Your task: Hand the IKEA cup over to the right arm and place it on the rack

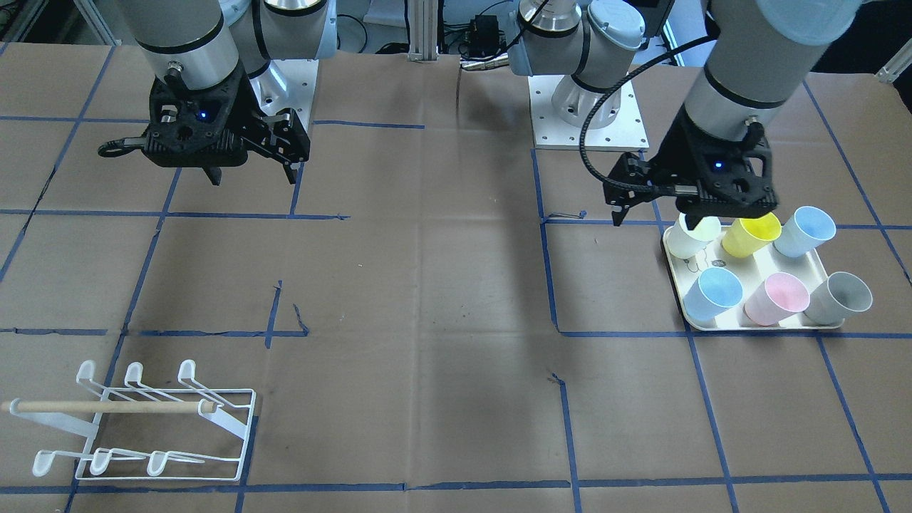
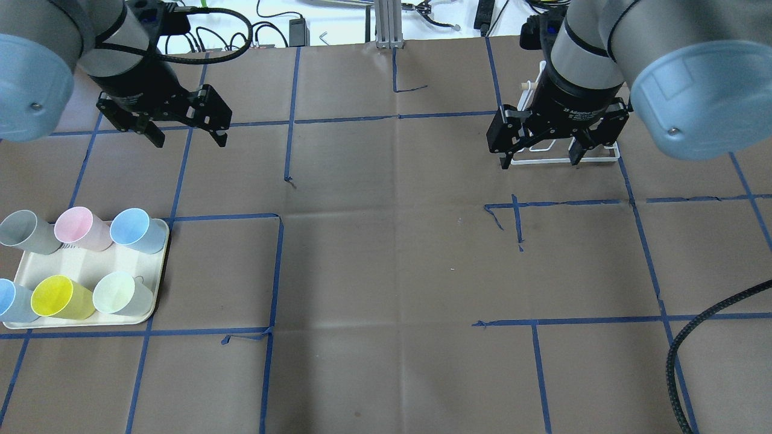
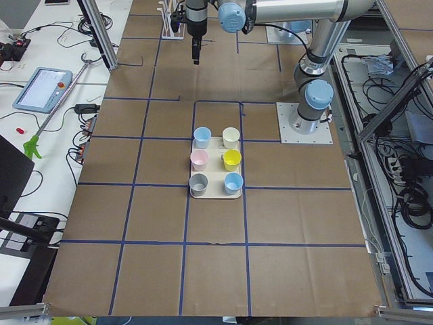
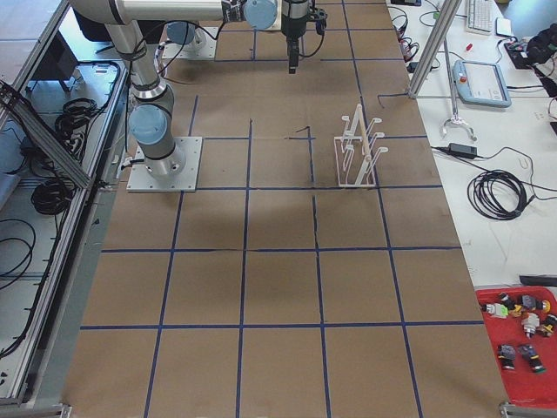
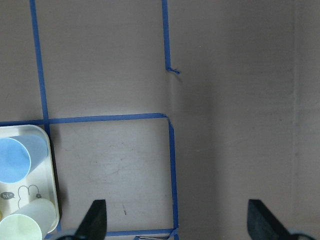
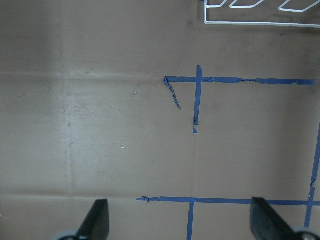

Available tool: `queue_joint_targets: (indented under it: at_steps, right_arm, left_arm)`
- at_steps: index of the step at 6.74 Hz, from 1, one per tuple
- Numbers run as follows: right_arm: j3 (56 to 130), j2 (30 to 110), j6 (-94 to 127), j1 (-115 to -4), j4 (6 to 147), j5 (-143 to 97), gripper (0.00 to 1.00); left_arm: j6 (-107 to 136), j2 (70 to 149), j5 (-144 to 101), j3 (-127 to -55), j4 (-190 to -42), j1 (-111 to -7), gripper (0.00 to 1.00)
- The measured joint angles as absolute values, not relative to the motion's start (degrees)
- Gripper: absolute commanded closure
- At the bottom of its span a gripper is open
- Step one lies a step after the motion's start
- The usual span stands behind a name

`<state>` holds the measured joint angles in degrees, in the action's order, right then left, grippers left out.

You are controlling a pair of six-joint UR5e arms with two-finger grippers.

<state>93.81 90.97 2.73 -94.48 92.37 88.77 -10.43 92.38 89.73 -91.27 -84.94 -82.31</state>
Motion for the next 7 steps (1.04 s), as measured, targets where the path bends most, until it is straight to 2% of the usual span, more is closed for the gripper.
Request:
queue_joint_targets:
  at_steps: [3,7]
  right_arm:
    - [93.8,91.0,2.7,-94.5,92.4,88.8,0.00]
    - [93.8,90.9,2.7,-94.5,92.4,88.8,0.00]
  left_arm:
    - [-24.7,91.7,89.7,-96.7,-81.5,-67.4,0.01]
    - [-28.0,92.8,89.6,-104.7,-71.0,-64.8,0.01]
